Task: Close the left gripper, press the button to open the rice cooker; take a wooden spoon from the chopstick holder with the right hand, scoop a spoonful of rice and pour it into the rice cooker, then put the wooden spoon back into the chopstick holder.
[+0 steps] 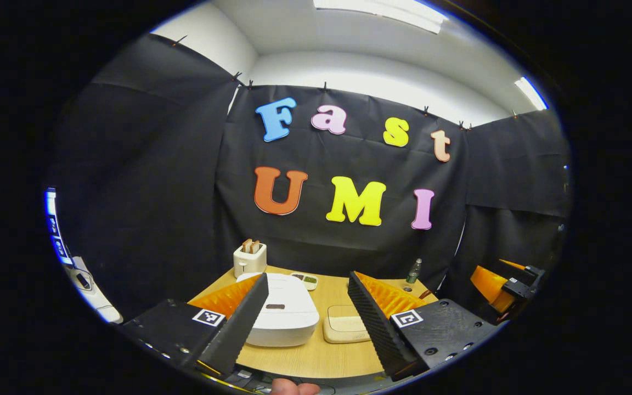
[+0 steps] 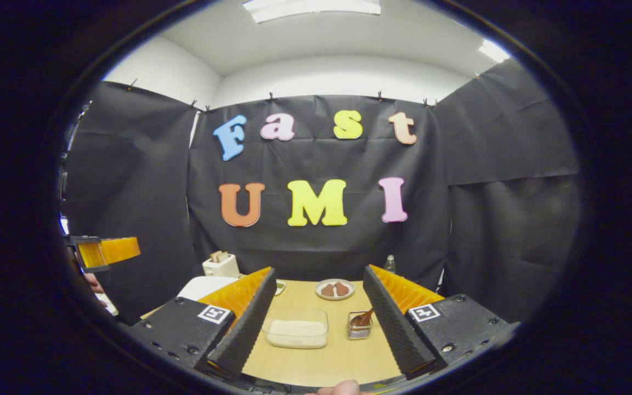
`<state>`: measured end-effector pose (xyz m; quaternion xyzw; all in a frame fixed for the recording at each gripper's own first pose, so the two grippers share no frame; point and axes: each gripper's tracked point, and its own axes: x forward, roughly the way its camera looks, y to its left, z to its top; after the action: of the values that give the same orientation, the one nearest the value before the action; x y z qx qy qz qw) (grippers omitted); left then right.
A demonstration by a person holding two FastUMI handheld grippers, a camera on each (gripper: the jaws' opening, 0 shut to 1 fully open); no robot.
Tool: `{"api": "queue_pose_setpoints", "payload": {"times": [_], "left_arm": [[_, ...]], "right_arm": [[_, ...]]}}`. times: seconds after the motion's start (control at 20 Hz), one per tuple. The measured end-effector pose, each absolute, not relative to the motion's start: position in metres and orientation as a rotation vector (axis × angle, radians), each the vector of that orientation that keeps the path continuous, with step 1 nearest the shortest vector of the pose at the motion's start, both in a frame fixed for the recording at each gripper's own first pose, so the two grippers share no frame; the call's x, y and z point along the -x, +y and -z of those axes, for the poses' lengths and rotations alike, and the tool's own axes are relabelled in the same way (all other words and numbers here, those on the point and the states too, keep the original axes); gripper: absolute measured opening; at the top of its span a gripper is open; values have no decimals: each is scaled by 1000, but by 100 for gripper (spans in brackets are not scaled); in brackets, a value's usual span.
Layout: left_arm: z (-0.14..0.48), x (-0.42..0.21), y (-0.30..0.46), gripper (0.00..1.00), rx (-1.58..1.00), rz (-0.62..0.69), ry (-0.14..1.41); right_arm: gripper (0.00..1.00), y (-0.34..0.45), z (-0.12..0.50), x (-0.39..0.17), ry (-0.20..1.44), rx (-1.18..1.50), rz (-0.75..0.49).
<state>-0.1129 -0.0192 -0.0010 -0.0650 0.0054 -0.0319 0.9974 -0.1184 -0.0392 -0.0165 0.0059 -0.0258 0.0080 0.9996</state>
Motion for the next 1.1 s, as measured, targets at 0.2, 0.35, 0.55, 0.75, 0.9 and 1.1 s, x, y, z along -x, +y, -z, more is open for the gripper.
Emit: {"api": "queue_pose_setpoints", "payload": {"times": [0.2,0.35,0.55,0.75,0.9,1.1], "left_arm": [[0,127,-20,94,85,46,-52],[-2,132,-29,94,42,55,-85],[2,132,-41,95,2,73,-83],[2,132,-45,95,-3,86,-80],[1,131,-47,95,5,90,-83],[4,132,-46,95,0,94,-74]], "right_arm": [[99,-29,24,124,-49,-12,-21],[100,-30,31,128,-35,-13,-18],[99,-32,34,130,-24,-7,-18],[100,-36,36,130,-22,-15,-6],[100,-37,36,130,-18,-16,-3],[100,-35,36,128,-14,-18,-4]]}}
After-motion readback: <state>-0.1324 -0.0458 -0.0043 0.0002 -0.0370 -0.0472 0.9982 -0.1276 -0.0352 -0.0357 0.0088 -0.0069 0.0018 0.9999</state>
